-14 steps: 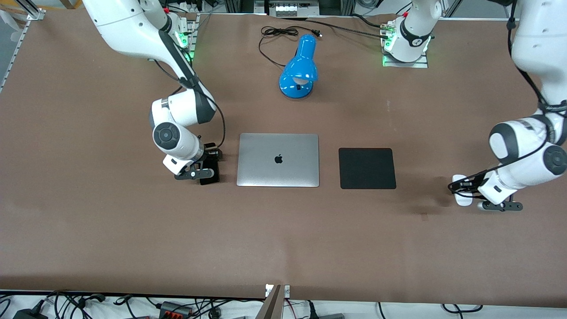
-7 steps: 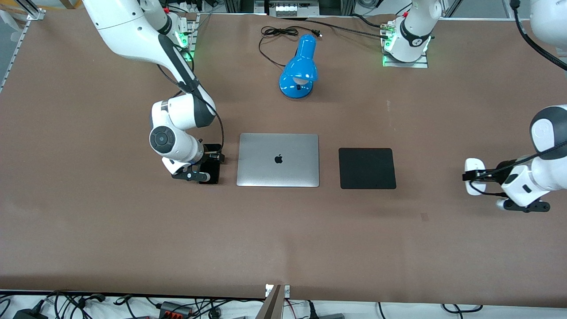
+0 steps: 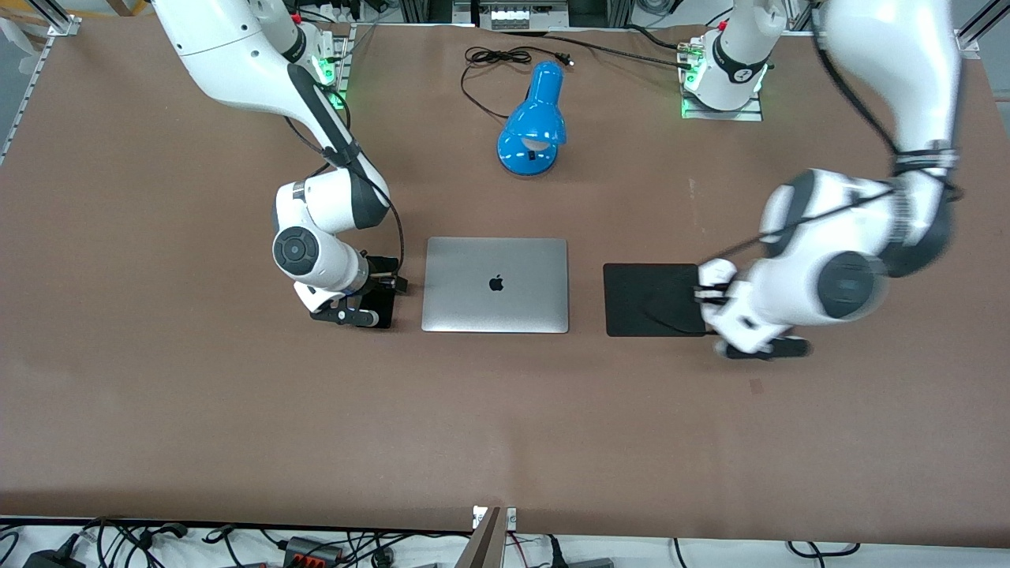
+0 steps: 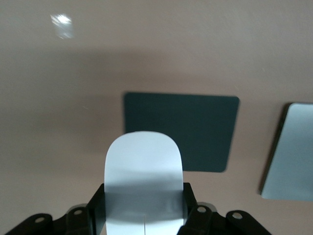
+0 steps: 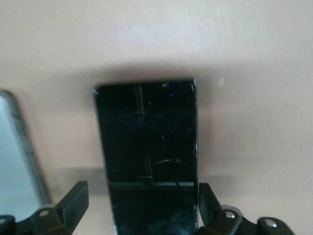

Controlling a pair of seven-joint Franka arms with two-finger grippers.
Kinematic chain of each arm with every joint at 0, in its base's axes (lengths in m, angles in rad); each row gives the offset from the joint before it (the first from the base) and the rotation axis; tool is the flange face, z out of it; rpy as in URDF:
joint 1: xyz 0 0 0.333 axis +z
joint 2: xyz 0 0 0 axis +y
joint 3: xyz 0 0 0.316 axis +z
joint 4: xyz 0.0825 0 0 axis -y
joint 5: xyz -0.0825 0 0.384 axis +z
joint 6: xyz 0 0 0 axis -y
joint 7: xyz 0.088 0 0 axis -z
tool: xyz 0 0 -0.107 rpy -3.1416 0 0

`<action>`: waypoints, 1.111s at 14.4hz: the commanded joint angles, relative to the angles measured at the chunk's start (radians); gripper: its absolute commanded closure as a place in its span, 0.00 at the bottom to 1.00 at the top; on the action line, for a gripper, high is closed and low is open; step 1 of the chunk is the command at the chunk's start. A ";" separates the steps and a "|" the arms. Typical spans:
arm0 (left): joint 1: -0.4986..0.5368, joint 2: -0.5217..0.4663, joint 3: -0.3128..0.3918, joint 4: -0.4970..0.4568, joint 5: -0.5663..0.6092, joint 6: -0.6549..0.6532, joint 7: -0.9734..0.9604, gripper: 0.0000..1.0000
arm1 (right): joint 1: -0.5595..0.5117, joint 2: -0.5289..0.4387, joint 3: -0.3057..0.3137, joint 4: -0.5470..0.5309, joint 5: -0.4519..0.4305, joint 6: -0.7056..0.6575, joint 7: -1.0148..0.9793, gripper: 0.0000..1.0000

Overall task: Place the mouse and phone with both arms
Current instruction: 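Carry the mouse with the left gripper onto the black mouse pad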

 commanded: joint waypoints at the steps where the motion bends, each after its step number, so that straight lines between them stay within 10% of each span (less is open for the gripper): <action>1: -0.059 0.012 0.012 -0.078 0.018 0.085 -0.063 0.71 | -0.008 -0.091 -0.035 0.093 0.015 -0.070 0.010 0.00; 6: -0.105 -0.083 0.013 -0.486 0.024 0.539 -0.086 0.71 | -0.120 -0.154 -0.122 0.253 0.015 -0.335 -0.007 0.00; 13: -0.094 -0.009 0.030 -0.542 0.034 0.724 -0.086 0.70 | -0.393 -0.327 -0.126 0.256 0.001 -0.642 -0.368 0.00; 15: -0.093 -0.006 0.030 -0.559 0.060 0.766 -0.086 0.54 | -0.439 -0.358 -0.126 0.261 0.001 -0.716 -0.418 0.00; 16: -0.093 -0.006 0.030 -0.557 0.061 0.770 -0.086 0.21 | -0.444 -0.363 -0.126 0.280 -0.004 -0.733 -0.418 0.00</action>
